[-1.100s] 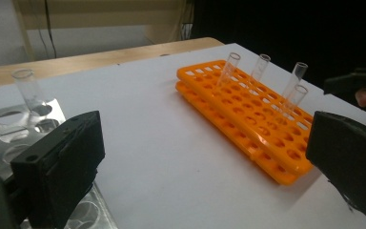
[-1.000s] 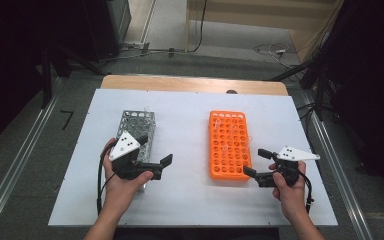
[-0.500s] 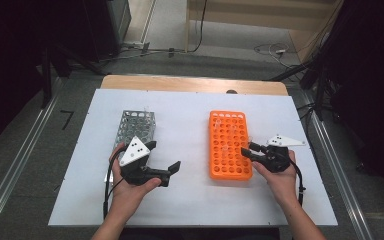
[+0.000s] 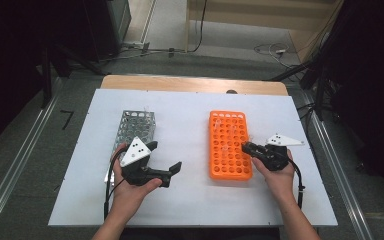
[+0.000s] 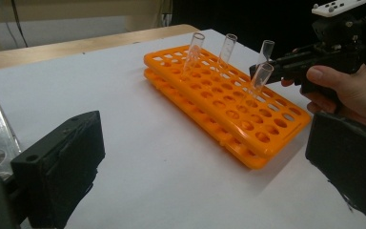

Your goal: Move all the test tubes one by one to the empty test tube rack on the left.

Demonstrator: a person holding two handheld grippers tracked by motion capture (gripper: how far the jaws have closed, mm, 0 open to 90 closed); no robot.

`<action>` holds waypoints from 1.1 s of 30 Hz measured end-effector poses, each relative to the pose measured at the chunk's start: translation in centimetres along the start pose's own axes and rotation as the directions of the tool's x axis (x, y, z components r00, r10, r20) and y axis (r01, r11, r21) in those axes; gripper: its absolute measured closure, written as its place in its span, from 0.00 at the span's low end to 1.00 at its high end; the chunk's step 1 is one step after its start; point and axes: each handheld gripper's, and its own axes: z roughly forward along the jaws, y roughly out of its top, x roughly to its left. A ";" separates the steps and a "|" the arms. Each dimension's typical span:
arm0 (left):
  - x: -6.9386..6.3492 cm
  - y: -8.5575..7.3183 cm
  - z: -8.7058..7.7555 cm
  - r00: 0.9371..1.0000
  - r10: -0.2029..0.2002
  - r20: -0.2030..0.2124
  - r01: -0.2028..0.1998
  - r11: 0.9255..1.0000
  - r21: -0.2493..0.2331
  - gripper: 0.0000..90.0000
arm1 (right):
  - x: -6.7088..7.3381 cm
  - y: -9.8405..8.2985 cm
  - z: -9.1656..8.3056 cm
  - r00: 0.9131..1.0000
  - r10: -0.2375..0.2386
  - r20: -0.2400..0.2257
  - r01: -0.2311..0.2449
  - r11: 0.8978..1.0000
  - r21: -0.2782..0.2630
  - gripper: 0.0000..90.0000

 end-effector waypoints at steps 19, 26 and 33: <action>-0.5 0.1 0.2 0.999 0.022 0.031 -0.022 1.000 0.014 0.00 | 0.9 2.6 -4.3 0.999 -0.011 -0.030 0.008 0.996 -0.088 0.82; -0.8 0.3 0.2 0.999 0.024 0.042 -0.025 1.000 0.012 0.00 | 2.7 3.4 -4.9 0.994 -0.036 -0.106 0.027 0.996 -0.081 0.82; -1.2 0.6 0.2 0.998 0.033 0.055 -0.033 0.999 0.008 0.01 | 4.8 4.0 -4.9 0.984 -0.075 -0.163 0.065 0.996 -0.068 0.82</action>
